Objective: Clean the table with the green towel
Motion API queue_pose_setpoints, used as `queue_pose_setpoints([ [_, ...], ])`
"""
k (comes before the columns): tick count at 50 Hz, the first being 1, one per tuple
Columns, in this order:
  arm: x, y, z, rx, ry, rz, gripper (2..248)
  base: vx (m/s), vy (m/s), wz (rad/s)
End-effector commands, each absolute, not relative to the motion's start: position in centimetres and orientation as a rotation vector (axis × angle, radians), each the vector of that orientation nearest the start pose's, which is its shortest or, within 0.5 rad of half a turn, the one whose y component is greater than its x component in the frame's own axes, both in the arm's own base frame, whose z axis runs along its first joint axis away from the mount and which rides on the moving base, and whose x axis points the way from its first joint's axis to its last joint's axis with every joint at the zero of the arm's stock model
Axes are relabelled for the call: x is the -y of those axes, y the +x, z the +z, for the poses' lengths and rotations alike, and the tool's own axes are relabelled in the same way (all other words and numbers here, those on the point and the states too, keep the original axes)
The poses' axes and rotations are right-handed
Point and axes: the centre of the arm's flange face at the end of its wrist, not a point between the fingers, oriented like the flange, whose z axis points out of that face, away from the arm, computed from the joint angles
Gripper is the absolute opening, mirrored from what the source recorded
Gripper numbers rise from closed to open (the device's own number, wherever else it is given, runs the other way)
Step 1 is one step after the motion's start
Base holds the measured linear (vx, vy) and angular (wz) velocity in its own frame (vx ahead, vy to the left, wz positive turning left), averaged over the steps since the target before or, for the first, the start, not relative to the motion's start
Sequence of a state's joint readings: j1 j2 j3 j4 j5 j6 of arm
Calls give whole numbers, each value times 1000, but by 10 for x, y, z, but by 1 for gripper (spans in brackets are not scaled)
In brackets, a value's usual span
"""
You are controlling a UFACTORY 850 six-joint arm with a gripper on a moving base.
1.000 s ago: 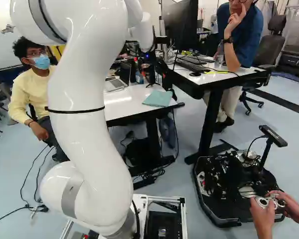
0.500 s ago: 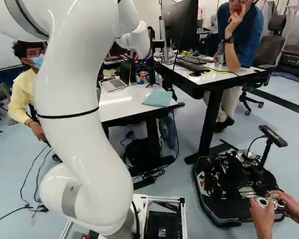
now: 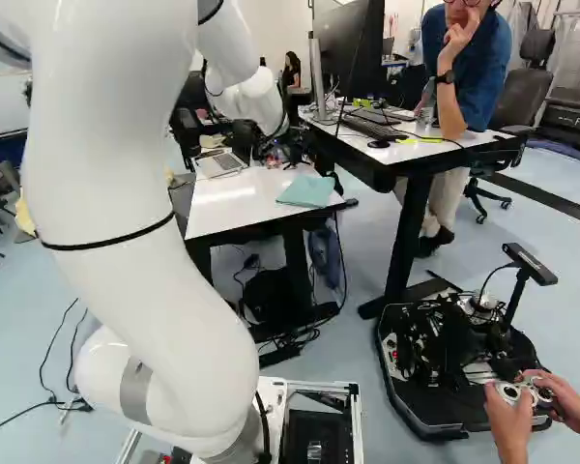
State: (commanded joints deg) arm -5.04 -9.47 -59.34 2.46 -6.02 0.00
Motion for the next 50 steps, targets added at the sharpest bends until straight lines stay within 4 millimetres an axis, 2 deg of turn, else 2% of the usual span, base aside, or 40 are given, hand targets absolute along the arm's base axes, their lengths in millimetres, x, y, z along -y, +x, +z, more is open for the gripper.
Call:
queue_pose_setpoints([
  [30, 25, 451, 461, -115, -2807, -1450, 247, 0, 0, 0],
  [50, 14, 392, 428, -74, -2730, -1586, 247, 0, 0, 0],
])
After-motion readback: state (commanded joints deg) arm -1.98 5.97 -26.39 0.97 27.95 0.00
